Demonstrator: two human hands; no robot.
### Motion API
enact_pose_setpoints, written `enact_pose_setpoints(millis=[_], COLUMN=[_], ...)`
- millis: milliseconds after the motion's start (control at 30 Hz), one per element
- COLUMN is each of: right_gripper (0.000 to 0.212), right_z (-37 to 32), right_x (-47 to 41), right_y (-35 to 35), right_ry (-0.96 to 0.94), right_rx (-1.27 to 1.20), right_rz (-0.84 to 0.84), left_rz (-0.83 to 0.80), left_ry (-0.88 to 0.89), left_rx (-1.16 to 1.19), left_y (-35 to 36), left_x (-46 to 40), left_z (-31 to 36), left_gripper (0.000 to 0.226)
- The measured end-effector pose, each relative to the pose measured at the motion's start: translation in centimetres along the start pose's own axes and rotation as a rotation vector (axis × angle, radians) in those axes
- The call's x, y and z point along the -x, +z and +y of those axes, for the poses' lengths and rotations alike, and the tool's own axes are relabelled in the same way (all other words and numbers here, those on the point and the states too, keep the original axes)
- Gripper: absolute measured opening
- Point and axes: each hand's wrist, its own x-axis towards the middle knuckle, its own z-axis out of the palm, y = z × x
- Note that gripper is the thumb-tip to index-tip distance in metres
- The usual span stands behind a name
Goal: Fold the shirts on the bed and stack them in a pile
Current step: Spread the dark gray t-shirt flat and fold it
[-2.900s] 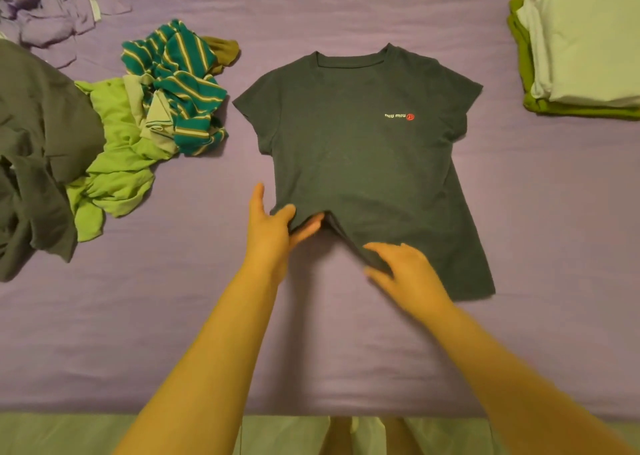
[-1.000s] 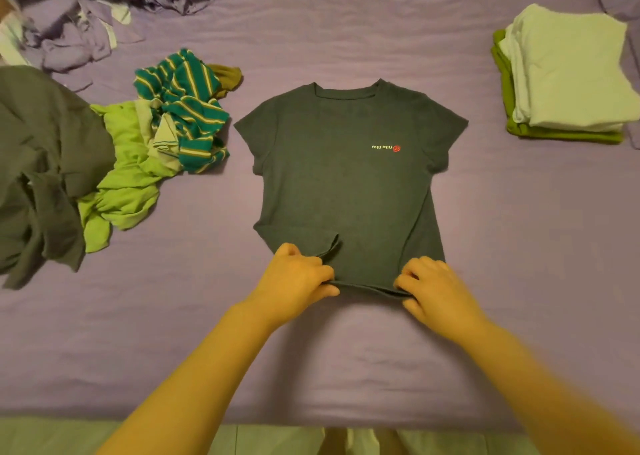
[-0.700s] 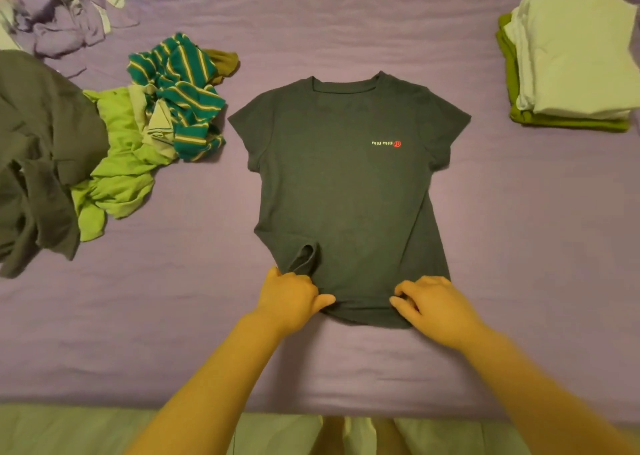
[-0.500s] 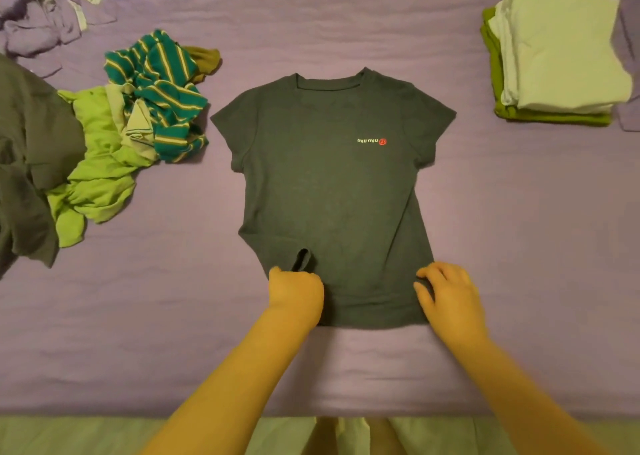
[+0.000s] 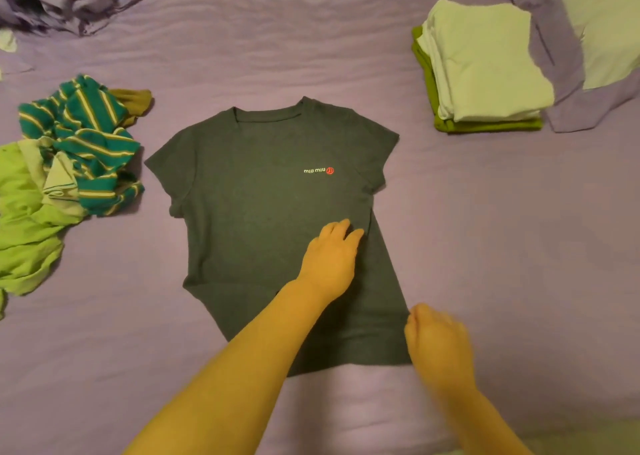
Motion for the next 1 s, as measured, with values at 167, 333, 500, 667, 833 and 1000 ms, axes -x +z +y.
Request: enact_pose_setpoints(millis=[167, 333, 500, 667, 833, 1000], right_gripper=[0.025, 0.036, 0.019, 0.033, 0.048, 0.025], right_z=[-2.5, -3.3, -1.7, -2.4, -4.8, -4.2], right_x=[-3.0, -5.1, -5.7, -7.1, -12.2, -15.0], right_y=[0.2, 0.8, 0.5, 0.2, -1.4, -1.6], right_ry=[-0.076, -0.074, 0.005, 0.013, -0.027, -0.015], right_rx=[-0.075, -0.133, -0.102, -0.189, -0.343, -0.308], right_rz=[0.167, 0.168, 0.246, 0.260, 0.054, 0.088], left_rz=[0.132, 0.131, 0.370, 0.466, 0.411, 0.446], left_ry=[-0.023, -0.139, -0.326, -0.374, -0.345, -0.410], left_rx=[0.080, 0.021, 0.309, 0.634, 0.772, 0.853], left_y=[-1.5, -2.1, -2.4, -2.6, -1.9, -3.5], left_x=[-7.0, -12.3, -14.7, -15.8, -15.3, -16.3], left_z=[0.7, 1.5, 1.5, 1.7, 1.5, 0.5], left_gripper=[0.051, 0.058, 0.026, 0.014, 0.008, 0.010])
